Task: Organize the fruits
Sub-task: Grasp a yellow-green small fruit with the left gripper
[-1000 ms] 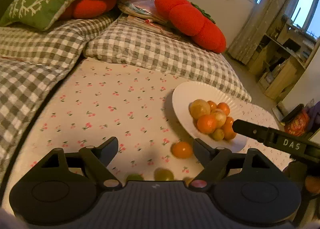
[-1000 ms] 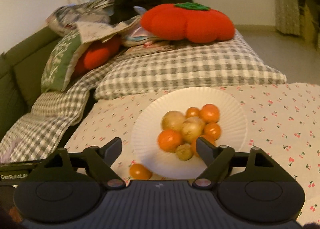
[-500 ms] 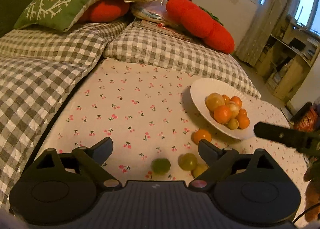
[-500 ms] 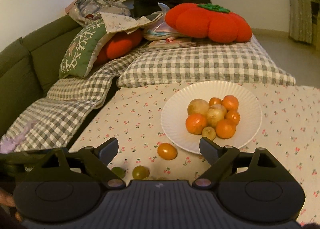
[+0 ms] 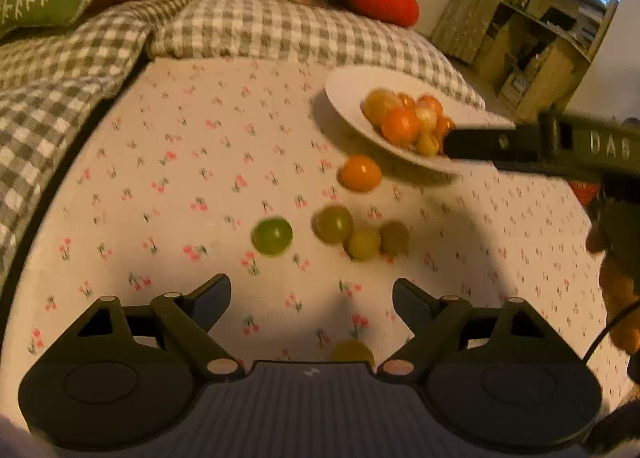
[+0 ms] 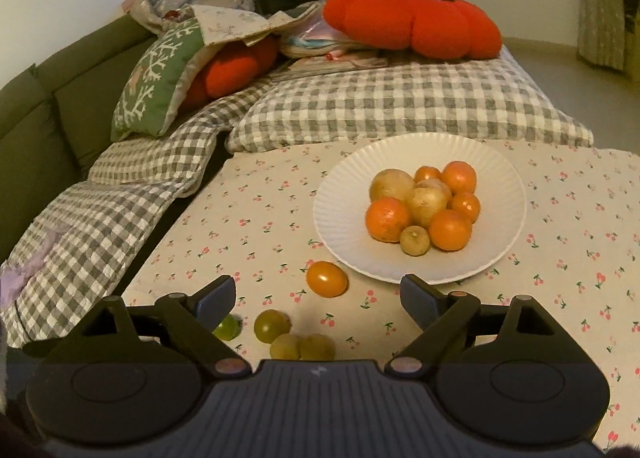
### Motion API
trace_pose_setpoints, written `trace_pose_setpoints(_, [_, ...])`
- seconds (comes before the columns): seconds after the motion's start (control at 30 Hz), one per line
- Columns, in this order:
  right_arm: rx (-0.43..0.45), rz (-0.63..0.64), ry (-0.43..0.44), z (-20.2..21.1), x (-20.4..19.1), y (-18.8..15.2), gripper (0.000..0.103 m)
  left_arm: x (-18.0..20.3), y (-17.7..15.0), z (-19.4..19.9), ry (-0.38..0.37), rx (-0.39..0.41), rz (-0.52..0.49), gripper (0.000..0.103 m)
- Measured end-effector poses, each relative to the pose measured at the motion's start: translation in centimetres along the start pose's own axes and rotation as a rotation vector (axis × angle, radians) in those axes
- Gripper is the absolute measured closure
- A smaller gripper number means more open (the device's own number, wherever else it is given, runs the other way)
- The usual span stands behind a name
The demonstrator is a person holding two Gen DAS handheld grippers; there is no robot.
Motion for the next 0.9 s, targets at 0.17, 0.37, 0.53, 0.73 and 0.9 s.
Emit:
trace_pose_setpoints(0.17, [-0.019, 0.048, -0.011, -0.4, -0.7, -0.2, 0.015, 0.9, -2.3, -0.6, -0.003, -0.055, -0.087, 0.042])
trace_pose_setpoints(0.37, [-0.022, 0.048, -0.015, -0.5, -0.6, -0.3, 0.015, 1.4, -3.4, -1.5, -0.008, -0.091, -0.144, 0.07])
trace_pose_setpoints(0.53, [-0.034, 0.05, -0.023, -1.2, -0.6, -0.5, 0.016, 2.0, -4.0, -1.9, -0.011, -0.085, -0.191, 0.092])
trace_pose_setpoints(0.73, [-0.086, 0.15, -0.035, -2.7, -1.6, -1.6, 0.024, 1.2, -2.8, -1.7, -0.015, -0.072, -0.127, 0.092])
trace_pose_setpoints(0.9, [-0.148, 0.249, -0.049, -4.4, -2.3, -3.0, 0.031, 0.0, -1.7, -1.5, 0.0, -0.053, -0.051, 0.093])
Point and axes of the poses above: each gripper's, at about its wrist camera, not at the fingertips, and z roughly against the way its jaws point, x to its right, y to its top, the point moved 8 cm from there along -z, roughly the way its jaws point, and after that the axes turned 14 degrees about z, right-handed, at the moved point
